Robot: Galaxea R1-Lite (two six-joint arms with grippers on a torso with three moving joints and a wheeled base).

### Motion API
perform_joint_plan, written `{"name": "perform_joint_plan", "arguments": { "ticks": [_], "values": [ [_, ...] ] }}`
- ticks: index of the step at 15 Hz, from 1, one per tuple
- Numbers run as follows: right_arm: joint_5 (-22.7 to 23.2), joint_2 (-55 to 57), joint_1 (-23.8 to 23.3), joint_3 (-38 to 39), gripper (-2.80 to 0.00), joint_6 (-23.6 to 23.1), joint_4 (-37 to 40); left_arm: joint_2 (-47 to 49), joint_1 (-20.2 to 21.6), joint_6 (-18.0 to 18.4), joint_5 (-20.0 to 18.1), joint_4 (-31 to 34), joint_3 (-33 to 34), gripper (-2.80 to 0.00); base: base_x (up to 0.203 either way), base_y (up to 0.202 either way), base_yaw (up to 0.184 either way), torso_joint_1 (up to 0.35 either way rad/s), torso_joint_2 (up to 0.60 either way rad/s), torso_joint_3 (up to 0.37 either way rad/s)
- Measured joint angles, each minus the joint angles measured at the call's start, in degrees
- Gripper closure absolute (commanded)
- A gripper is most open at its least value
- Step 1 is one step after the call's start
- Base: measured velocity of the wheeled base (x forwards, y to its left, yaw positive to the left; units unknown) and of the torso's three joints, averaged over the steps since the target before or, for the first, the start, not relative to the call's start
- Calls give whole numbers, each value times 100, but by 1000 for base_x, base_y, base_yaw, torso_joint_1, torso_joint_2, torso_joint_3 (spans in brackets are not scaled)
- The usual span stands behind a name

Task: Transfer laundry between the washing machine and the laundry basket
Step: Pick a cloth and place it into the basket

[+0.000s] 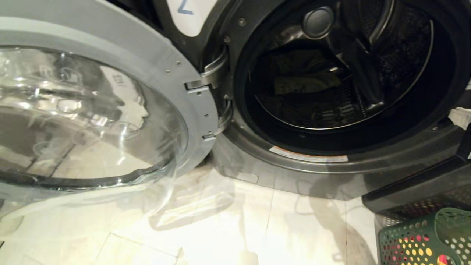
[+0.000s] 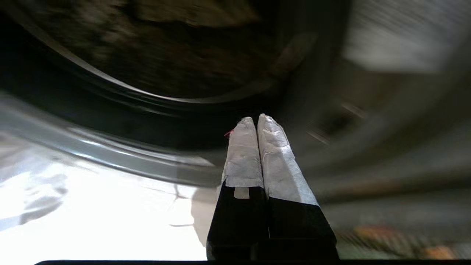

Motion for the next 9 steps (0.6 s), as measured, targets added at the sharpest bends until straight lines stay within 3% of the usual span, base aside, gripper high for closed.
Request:
{"name": "perform_joint_plan", "arguments": {
  "ticks": [6, 9],
  "values": [
    [-41, 73, -48, 212, 0, -13, -1, 0, 0, -1, -11, -4, 0, 0, -1, -7, 160, 3, 2, 0],
    [-56, 306, -177, 513, 0, 13, -30, 0, 0, -1, -9, -4, 0, 0, -1, 0, 29, 2, 1, 2]
  ]
}}
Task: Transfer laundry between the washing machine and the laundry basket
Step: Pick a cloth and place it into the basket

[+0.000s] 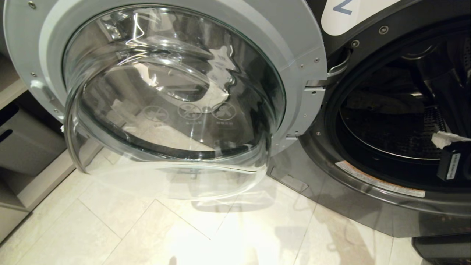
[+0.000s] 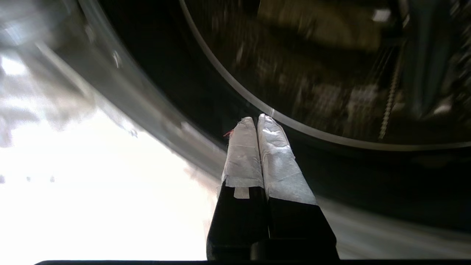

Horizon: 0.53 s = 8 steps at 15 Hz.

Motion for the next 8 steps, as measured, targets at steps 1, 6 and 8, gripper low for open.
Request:
{"name": "perform_joint_plan", "arguments": {
  "ticks": [1, 6, 8],
  "values": [
    [-8, 125, -28, 62, 0, 27, -21, 0, 0, 0, 0, -1, 0, 0, 0, 0, 0, 0, 0, 0],
    [-73, 1398, -155, -58, 0, 194, -961, 0, 2, -1, 11, 11, 0, 0, 0, 0, 0, 0, 0, 0],
    [-287, 2146, -316, -306, 0, 228, -1677, 0, 0, -2, 24, 19, 0, 0, 0, 0, 0, 0, 0, 0]
  ]
}}
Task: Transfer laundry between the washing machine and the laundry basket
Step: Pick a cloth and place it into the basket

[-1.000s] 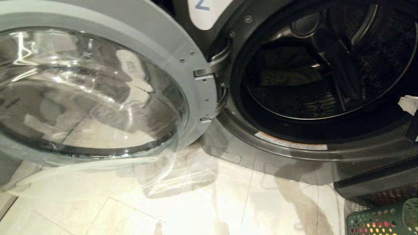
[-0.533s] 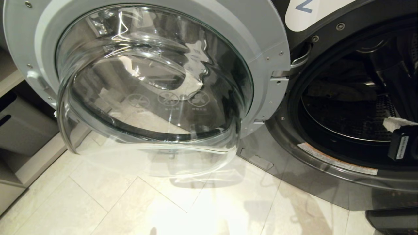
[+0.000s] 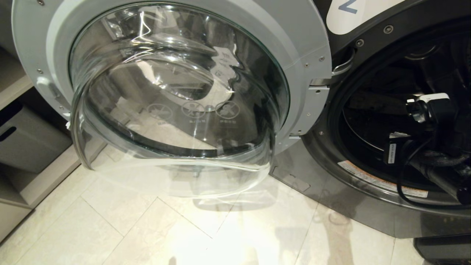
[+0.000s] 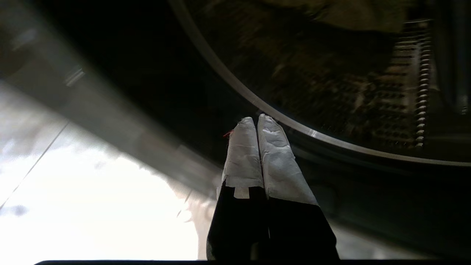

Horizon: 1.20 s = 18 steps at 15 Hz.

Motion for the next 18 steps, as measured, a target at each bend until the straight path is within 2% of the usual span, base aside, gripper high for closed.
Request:
{"name": "perform_joint_plan", "arguments": {
  "ticks": [2, 5, 6, 7, 11, 14, 18],
  "values": [
    [-178, 710, -305, -550, 0, 20, -557, 0, 1, 2, 9, 0, 0, 0, 0, 0, 0, 0, 0, 0],
    [-88, 1481, -828, -1404, 0, 19, -630, 0, 0, 2, 9, 0, 0, 0, 0, 0, 0, 0, 0, 0],
    [21, 1654, -971, -1647, -50, 37, -506, 0, 0, 2, 9, -2, 0, 0, 0, 0, 0, 0, 0, 0],
    [123, 1820, -1071, -1922, -280, 97, -328, 0, 0, 2, 9, -1, 0, 0, 0, 0, 0, 0, 0, 0],
    [314, 2456, -1352, -3398, -280, 655, 729, 0, 0, 9, 15, -2, 0, 0, 0, 0, 0, 0, 0, 0],
    [541, 2974, -1447, -4787, -280, 1231, 1970, 0, 0, 17, 17, -2, 0, 0, 0, 0, 0, 0, 0, 0],
    [929, 3794, -1610, -6596, -280, 1680, 3415, 0, 0, 6, 26, -2, 0, 0, 0, 0, 0, 0, 0, 0]
  ]
}}
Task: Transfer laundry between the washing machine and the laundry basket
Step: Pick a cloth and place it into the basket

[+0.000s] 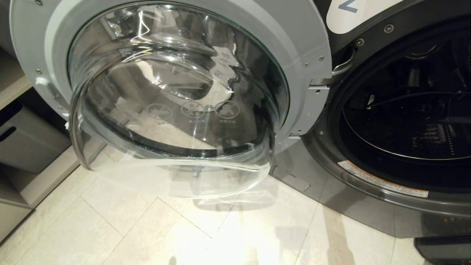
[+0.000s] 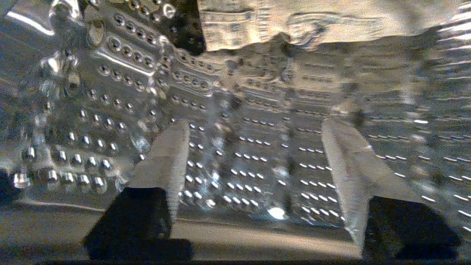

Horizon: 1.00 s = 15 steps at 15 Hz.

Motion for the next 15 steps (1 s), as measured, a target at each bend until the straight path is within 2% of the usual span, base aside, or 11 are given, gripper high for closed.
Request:
{"name": "perform_joint_plan", "arguments": {
  "ticks": [3, 5, 8, 10, 14, 15],
  "values": [
    [521, 568, -195, -609, -280, 343, 484, 0, 0, 0, 0, -6, 0, 0, 0, 0, 0, 0, 0, 0],
    [641, 817, -278, -671, -280, 730, 167, 0, 0, -2, 2, -9, 0, 0, 0, 0, 0, 0, 0, 0],
    [621, 1048, -371, -676, -280, 824, -740, 0, 0, -2, 1, -9, 0, 0, 0, 0, 0, 0, 0, 0],
    [392, 1056, -475, -676, -280, 828, -954, 0, 0, 0, 0, -10, 0, 0, 0, 0, 0, 0, 0, 0],
    [-487, 743, -518, -674, -280, 805, -939, 0, -3, -4, 2, -9, 0, 0, 0, 0, 0, 0, 0, 0],
    [-522, 690, -545, -674, -280, 815, -948, 0, 1, -2, 2, -6, 0, 0, 0, 0, 0, 0, 0, 0]
  ]
}}
